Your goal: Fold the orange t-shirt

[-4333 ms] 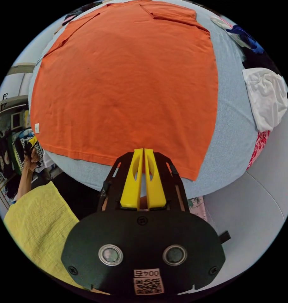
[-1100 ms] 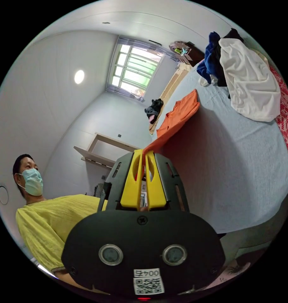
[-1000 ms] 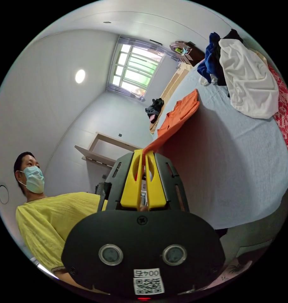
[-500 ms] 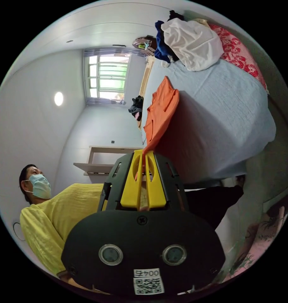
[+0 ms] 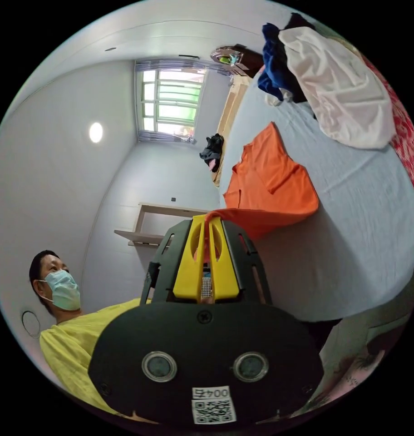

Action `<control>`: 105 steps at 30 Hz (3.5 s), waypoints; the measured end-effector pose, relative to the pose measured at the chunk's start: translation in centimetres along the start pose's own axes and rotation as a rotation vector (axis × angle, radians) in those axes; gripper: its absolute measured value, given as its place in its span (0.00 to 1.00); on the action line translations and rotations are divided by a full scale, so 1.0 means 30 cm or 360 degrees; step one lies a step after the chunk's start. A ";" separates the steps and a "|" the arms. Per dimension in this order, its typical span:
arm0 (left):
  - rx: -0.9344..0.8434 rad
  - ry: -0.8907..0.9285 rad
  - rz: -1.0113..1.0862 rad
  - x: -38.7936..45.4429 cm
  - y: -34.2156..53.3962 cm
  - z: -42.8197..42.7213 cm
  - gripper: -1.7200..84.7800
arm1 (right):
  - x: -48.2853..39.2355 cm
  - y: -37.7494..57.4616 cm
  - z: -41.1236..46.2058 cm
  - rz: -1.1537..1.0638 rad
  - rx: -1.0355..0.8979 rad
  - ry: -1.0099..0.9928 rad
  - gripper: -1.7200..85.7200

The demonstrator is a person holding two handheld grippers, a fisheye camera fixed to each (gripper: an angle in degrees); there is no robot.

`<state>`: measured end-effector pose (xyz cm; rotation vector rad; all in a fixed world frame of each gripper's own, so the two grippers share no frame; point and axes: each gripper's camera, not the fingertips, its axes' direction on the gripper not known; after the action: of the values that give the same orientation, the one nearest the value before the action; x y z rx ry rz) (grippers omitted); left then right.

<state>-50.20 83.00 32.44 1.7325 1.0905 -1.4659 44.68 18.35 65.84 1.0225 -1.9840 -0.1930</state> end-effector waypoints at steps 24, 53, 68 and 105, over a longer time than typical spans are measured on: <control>-0.0208 -0.0158 -0.0041 0.009 -1.158 0.710 0.04 | 0.043 -1.145 0.751 0.0140 0.0015 0.0418 0.02; -0.0262 -0.0660 0.0471 -0.167 -1.044 1.181 0.02 | 0.040 -1.246 1.763 -0.0241 -0.0397 0.1373 0.09; -0.0881 -0.1506 0.0967 -0.144 -0.197 1.707 0.03 | 0.165 -0.673 2.204 -0.0396 -0.1333 0.2074 0.07; -0.0961 -0.1562 0.1182 -0.244 -0.288 1.584 0.14 | 0.173 -0.610 2.389 -0.0281 -0.1717 0.2099 0.07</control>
<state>-80.60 44.83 30.68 0.6692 0.2361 -1.0858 -0.39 -14.09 16.67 0.3454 -0.4083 -0.4593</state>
